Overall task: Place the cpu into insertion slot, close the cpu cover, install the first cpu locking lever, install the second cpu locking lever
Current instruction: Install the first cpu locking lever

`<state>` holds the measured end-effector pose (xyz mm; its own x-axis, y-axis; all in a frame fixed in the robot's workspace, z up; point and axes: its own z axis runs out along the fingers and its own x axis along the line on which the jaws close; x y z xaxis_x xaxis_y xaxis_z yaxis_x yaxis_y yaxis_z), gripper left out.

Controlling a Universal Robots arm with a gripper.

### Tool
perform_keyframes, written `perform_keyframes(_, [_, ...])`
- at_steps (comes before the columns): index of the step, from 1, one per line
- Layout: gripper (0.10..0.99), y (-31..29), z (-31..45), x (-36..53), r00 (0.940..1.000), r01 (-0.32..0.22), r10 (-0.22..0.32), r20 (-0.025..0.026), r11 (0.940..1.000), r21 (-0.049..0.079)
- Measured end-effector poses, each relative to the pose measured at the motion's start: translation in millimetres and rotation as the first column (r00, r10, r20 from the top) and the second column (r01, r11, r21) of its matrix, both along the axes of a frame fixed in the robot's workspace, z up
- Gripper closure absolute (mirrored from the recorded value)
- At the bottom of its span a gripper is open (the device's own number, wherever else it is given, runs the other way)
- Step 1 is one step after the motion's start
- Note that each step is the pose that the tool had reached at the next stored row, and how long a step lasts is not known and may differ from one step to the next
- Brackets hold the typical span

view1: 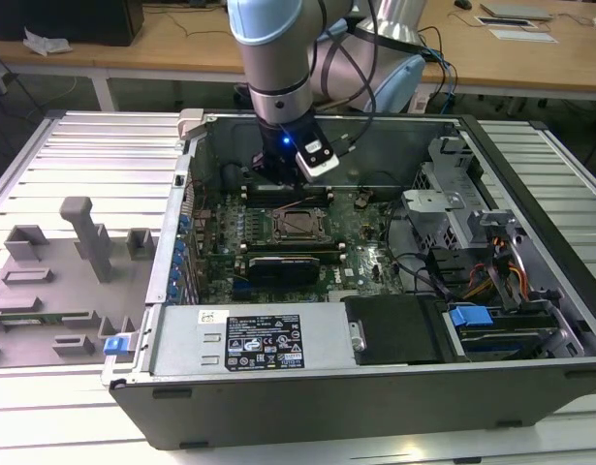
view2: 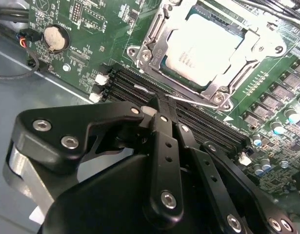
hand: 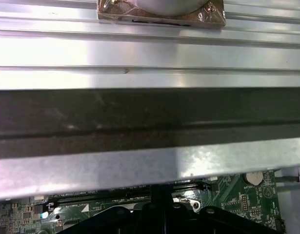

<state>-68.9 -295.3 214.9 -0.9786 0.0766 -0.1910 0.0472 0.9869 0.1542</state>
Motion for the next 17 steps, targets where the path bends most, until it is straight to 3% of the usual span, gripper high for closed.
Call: perform_keyframes(17, [0.98,0.3,-16.7,4.4,0.9949,0.101,-0.101,0.0008,0.9948,-0.012])
